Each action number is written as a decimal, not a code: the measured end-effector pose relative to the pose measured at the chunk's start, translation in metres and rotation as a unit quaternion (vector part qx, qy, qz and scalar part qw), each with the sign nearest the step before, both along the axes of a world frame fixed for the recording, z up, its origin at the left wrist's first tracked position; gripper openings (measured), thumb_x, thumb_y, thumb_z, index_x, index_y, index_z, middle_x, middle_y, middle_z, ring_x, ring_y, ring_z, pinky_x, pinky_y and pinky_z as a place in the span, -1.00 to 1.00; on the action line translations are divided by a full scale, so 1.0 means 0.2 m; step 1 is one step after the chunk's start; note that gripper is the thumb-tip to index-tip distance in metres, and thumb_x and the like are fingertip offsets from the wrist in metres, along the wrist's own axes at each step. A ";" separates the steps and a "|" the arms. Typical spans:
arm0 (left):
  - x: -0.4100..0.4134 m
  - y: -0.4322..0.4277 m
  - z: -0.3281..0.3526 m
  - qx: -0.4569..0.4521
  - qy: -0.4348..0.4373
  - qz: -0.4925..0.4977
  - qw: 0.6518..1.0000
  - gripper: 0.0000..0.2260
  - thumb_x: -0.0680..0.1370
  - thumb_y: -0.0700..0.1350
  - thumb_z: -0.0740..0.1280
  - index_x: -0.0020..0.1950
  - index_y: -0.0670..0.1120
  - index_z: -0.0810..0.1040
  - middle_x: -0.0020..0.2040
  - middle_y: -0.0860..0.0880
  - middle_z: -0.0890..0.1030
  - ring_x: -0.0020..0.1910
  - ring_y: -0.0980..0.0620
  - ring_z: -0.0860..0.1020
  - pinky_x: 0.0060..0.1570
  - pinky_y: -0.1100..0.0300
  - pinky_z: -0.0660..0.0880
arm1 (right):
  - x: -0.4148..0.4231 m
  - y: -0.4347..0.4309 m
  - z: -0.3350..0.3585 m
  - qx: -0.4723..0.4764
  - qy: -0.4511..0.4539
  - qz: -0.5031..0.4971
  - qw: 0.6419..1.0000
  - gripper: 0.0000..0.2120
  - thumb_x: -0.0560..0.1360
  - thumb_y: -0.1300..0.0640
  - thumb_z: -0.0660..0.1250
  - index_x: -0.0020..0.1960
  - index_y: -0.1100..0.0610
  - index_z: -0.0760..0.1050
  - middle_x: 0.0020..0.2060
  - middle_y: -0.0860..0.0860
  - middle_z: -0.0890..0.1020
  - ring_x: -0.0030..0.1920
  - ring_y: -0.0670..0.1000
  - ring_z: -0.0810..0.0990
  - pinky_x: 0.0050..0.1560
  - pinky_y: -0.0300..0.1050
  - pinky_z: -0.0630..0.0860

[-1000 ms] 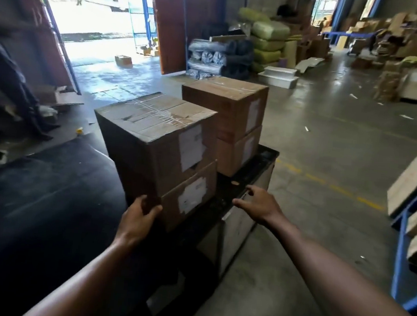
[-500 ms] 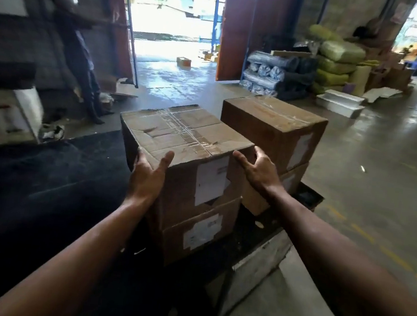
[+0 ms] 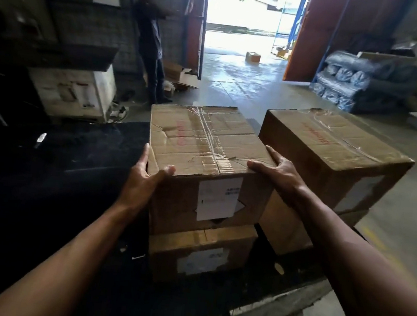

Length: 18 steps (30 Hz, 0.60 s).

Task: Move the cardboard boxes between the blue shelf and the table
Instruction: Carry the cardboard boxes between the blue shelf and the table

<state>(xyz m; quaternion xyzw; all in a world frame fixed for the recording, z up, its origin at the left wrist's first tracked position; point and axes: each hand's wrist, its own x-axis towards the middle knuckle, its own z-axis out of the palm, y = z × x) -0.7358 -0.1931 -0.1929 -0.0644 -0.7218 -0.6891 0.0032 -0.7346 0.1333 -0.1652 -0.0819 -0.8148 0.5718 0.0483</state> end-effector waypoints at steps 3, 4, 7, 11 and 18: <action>0.02 0.02 0.00 0.020 -0.014 0.006 1.000 0.04 0.30 0.17 0.51 0.61 0.07 -0.04 0.45 -0.07 0.43 0.28 0.04 0.55 0.33 -0.02 0.46 | -0.01 0.00 -0.01 -0.030 -0.004 0.005 1.000 0.07 0.12 -0.23 0.64 0.53 -0.07 0.27 0.30 -0.03 0.53 0.17 -0.07 0.59 0.26 -0.11 0.52; 0.02 0.03 0.00 0.027 -0.015 0.010 0.999 0.03 0.30 0.16 0.51 0.61 0.09 -0.04 0.46 -0.06 0.42 0.28 0.02 0.55 0.33 -0.03 0.46 | -0.01 0.00 -0.01 -0.040 -0.002 0.002 0.999 0.07 0.12 -0.22 0.64 0.53 -0.06 0.27 0.28 -0.02 0.54 0.16 -0.07 0.59 0.24 -0.11 0.53; 0.05 0.04 0.03 0.044 -0.017 0.020 0.999 0.02 0.29 0.14 0.50 0.60 0.11 -0.02 0.49 -0.05 0.38 0.30 0.01 0.52 0.34 -0.05 0.44 | 0.04 -0.03 0.02 -0.059 0.005 0.001 0.998 -0.02 0.21 -0.11 0.63 0.52 -0.03 0.27 0.18 -0.07 0.58 0.13 -0.09 0.60 0.18 -0.16 0.54; 0.10 0.01 0.07 0.042 0.002 0.004 0.999 0.01 0.29 0.10 0.49 0.61 0.06 -0.01 0.48 -0.05 0.39 0.31 0.00 0.51 0.35 -0.02 0.43 | 0.19 -0.08 0.03 -0.065 0.017 -0.023 0.997 -0.09 0.27 -0.05 0.61 0.53 -0.02 0.27 0.13 -0.12 0.58 0.10 -0.12 0.60 0.20 -0.16 0.54; 0.26 -0.18 0.15 0.056 0.077 -0.052 0.994 -0.20 0.48 -0.10 0.45 0.60 0.08 0.07 0.27 0.04 0.54 0.14 0.09 0.58 0.16 0.07 0.54 | 0.67 -0.34 0.16 -0.055 0.066 -0.109 0.990 -0.03 0.29 -0.12 0.58 0.56 -0.06 0.17 0.24 -0.02 0.46 0.11 -0.06 0.54 0.10 -0.12 0.56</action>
